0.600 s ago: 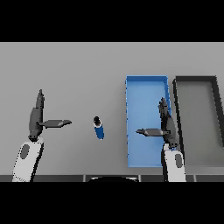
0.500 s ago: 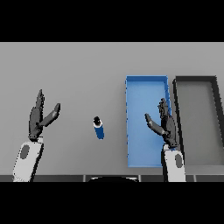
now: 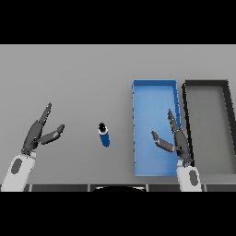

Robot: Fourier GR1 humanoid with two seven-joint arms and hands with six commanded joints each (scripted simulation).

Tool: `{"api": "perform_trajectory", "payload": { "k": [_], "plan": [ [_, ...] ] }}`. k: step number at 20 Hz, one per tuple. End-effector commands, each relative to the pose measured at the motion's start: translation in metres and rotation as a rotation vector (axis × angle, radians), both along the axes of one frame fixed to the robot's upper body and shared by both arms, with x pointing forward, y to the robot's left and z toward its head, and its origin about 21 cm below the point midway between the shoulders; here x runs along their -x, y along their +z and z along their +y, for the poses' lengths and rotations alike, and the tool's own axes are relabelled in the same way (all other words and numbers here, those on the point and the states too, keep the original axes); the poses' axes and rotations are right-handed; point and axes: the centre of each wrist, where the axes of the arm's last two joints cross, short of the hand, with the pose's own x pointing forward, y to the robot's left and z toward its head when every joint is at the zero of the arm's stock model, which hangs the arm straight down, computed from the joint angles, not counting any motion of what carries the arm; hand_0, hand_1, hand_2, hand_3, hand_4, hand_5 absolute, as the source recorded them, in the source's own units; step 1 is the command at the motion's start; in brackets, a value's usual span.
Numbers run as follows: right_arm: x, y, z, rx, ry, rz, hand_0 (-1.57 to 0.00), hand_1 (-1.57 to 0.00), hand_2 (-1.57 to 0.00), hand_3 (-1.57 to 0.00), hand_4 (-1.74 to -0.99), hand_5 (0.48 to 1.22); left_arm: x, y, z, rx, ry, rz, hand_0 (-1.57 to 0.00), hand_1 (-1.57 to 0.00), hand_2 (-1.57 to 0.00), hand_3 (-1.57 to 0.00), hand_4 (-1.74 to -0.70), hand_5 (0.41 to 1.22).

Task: Pick up the blue pipe and place it into the blue bin.

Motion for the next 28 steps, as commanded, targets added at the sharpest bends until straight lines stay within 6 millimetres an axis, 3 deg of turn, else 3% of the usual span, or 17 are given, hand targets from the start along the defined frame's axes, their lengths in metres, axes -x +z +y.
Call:
{"api": "perform_trajectory", "payload": {
  "k": [1,9,14,22,28],
  "plan": [
    [-0.002,0.0,0.003,0.008,-0.005,0.01,0.0,0.0,0.0,0.0,-1.23,0.595,0.002,-0.001,0.001,0.002,-0.013,0.006,0.0,0.0,0.0,0.0,-1.01,0.587],
    [-0.003,0.004,-0.002,0.027,0.024,-0.035,0.0,0.0,0.0,0.0,-1.223,0.601,0.015,0.009,-0.018,0.002,-0.27,0.092,0.0,0.0,0.0,0.0,-1.04,0.548],
    [-0.001,0.004,-0.001,0.011,0.029,-0.034,0.0,0.0,0.0,0.0,-1.244,0.607,0.019,0.006,-0.048,-0.015,-0.397,0.171,0.0,0.0,0.0,0.0,-1.09,0.48],
    [0.001,0.001,0.001,-0.003,0.024,-0.018,0.0,0.0,0.0,0.0,-1.272,0.617,0.016,-0.018,-0.1,0.008,-0.517,0.195,0.0,0.0,0.0,0.0,-1.12,0.446],
    [0.004,0.002,-0.003,-0.006,0.018,-0.021,0.0,0.0,0.0,0.0,-1.274,0.605,-0.002,-0.034,-0.137,0.045,-0.542,0.239,0.0,0.0,0.0,0.0,-1.12,0.448]
  ]
}}
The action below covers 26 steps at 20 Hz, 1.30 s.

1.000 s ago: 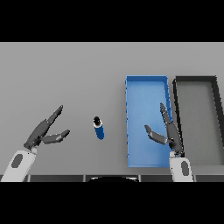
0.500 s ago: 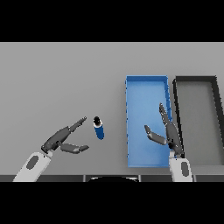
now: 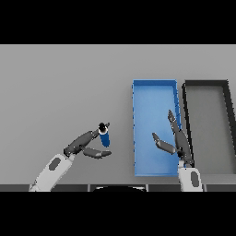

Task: Pick up the blue pipe and place it into the blue bin.

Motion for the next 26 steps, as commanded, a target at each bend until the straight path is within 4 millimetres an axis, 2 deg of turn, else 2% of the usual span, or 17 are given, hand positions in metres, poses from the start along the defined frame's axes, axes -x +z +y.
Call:
{"api": "perform_trajectory", "payload": {
  "k": [1,4,7,8,9,10,12,14,16,19,21,26],
  "plan": [
    [-0.003,0.001,-0.002,-0.003,-0.004,0.004,0.0,0.0,0.0,0.0,-1.274,0.603,-0.001,-0.004,-0.004,-0.013,0.0,-0.018,0.0,0.0,0.0,0.0,-1.11,0.444],
    [0.001,0.0,-0.001,0.004,-0.008,-0.002,0.0,0.0,0.0,0.0,-1.267,0.598,-0.01,-0.012,-0.013,-0.013,-0.005,-0.056,0.0,0.0,0.0,0.0,-1.07,0.445],
    [0.001,-0.001,-0.006,0.001,-0.014,0.007,0.0,0.0,0.0,0.0,-1.267,0.6,-0.018,-0.013,-0.028,0.078,-0.02,-0.042,0.0,0.0,-0.02,-0.02,-1.11,0.507],
    [0.002,0.001,-0.003,0.0,-0.008,-0.007,0.0,0.0,0.0,0.0,-1.266,0.601,-0.016,-0.015,-0.034,0.108,-0.019,-0.033,0.0,-0.03,-0.11,-0.1,-1.14,0.55],
    [0.002,0.002,-0.003,0.001,-0.013,-0.01,0.0,0.0,0.0,0.0,-1.261,0.6,-0.015,-0.018,-0.034,0.141,0.0,-0.017,-0.02,-0.16,-0.29,-0.26,-1.21,0.607],
    [0.002,0.0,-0.004,0.001,-0.017,-0.004,0.0,0.0,0.0,0.0,-1.26,0.6,-0.016,-0.02,-0.037,0.165,0.018,0.008,-0.19,-0.35,-0.48,-0.52,-1.25,0.73],
    [0.0,-0.001,-0.002,0.012,-0.016,0.006,0.0,0.0,0.0,0.0,-1.259,0.605,-0.013,-0.021,-0.04,0.195,0.041,0.003,-0.67,-0.79,-0.87,-0.88,-1.42,0.906],
    [-0.001,-0.003,-0.003,0.002,-0.017,0.004,0.0,0.0,0.0,0.0,-1.262,0.611,-0.008,-0.024,-0.045,0.225,0.046,-0.007,-0.99,-1.07,-1.12,-1.1,-1.53,1.02],
    [-0.003,0.002,-0.003,0.003,-0.017,-0.004,0.0,0.0,0.0,0.0,-1.26,0.614,-0.009,-0.022,-0.046,0.203,0.046,-0.032,-1.2,-1.25,-1.29,-1.21,-1.6,1.092],
    [-0.005,0.002,-0.005,0.011,-0.005,-0.004,0.0,0.0,0.0,0.0,-1.252,0.619,-0.005,-0.021,-0.054,0.214,0.051,-0.078,-1.38,-1.41,-1.42,-1.34,-1.67,1.155],
    [-0.004,0.001,0.001,0.011,-0.004,-0.004,0.0,0.0,0.0,0.0,-1.245,0.621,-0.005,-0.01,-0.058,0.266,0.032,-0.123,-1.45,-1.47,-1.48,-1.39,-1.69,1.179],
    [-0.005,0.001,-0.003,0.042,-0.013,-0.001,0.0,0.0,0.0,0.0,-1.228,0.629,-0.007,0.022,-0.065,0.341,-0.035,-0.205,-1.53,-1.54,-1.54,-1.44,-1.72,1.207]
  ]
}}
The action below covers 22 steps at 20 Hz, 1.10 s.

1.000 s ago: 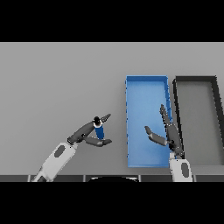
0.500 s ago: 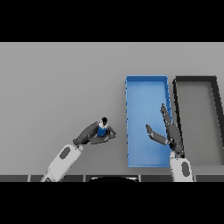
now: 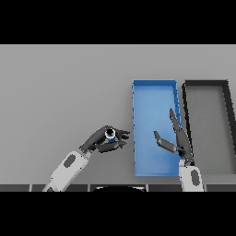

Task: Pick up the blue pipe and place it into the blue bin.

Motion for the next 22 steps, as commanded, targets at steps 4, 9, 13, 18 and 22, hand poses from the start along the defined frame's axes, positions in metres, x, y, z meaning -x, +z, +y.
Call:
{"api": "perform_trajectory", "payload": {
  "k": [4,9,13,18,22],
  "plan": [
    [0.003,-0.001,0.0,-0.004,0.011,-0.019,0.0,0.0,0.0,0.0,-1.216,0.637,-0.004,0.024,-0.013,-0.016,-0.045,-0.017,-1.55,-1.56,-1.56,-1.45,-1.72,1.215],
    [0.002,-0.002,-0.003,-0.003,0.005,-0.004,0.0,0.0,0.0,0.0,-1.186,0.629,-0.002,0.033,-0.018,-0.044,-0.08,-0.005,-1.57,-1.57,-1.57,-1.44,-1.73,1.219],
    [0.003,-0.01,0.0,-0.053,0.022,0.051,0.0,0.0,0.0,0.0,-1.178,0.629,-0.001,0.034,-0.017,-0.057,-0.086,0.009,-1.57,-1.57,-1.57,-1.44,-1.73,1.219],
    [0.003,-0.013,-0.001,-0.105,0.036,0.057,0.0,0.0,0.0,0.0,-1.197,0.618,0.0,0.033,-0.013,-0.062,-0.083,-0.01,-1.57,-1.57,-1.57,-1.44,-1.73,1.22],
    [-0.004,0.014,-0.009,-0.226,0.181,0.006,0.0,0.0,0.0,0.0,-1.199,0.593,0.002,0.03,-0.014,-0.062,-0.083,0.001,-1.57,-1.57,-1.57,-1.44,-1.73,1.221]
  ]
}}
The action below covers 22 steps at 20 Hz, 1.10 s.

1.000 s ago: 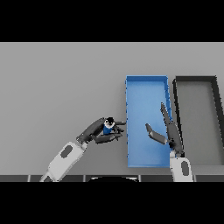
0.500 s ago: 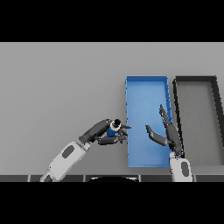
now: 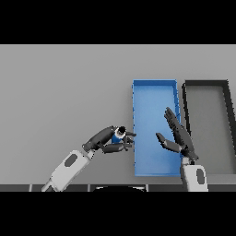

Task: Pick up the blue pipe and place it into the blue bin.

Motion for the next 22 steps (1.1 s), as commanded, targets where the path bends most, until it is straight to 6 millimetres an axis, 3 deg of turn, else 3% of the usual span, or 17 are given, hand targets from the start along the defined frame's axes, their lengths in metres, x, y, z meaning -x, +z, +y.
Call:
{"api": "perform_trajectory", "payload": {
  "k": [1,4,11,16,22],
  "plan": [
    [0.0,0.01,-0.003,-0.012,0.042,0.004,0.0,0.0,0.0,0.0,-1.203,0.573,-0.004,0.003,-0.001,0.0,0.003,-0.008,-1.57,-1.57,-1.57,-1.44,-1.73,1.221],
    [-0.01,0.046,-0.003,0.016,0.217,-0.025,0.0,0.0,0.0,0.0,-1.25,0.532,-0.003,0.004,-0.001,-0.01,0.005,-0.008,-1.57,-1.57,-1.57,-1.44,-1.73,1.221],
    [-0.021,0.11,0.032,0.112,0.53,-0.116,0.0,0.0,0.0,0.0,-1.297,0.522,-0.005,-0.001,-0.003,-0.036,0.006,0.002,-1.57,-1.57,-1.57,-1.44,-1.73,1.221],
    [-0.036,0.128,0.063,0.184,0.679,-0.161,0.0,0.0,0.0,0.0,-1.304,0.532,-0.007,-0.002,-0.001,-0.021,-0.004,-0.003,-1.57,-1.57,-1.57,-1.44,-1.73,1.221],
    [-0.051,0.138,0.099,0.211,0.803,-0.175,0.0,0.0,0.0,0.0,-1.241,0.532,-0.011,0.002,-0.005,0.005,-0.029,0.001,-1.57,-1.57,-1.57,-1.49,-1.73,1.221]
  ]
}}
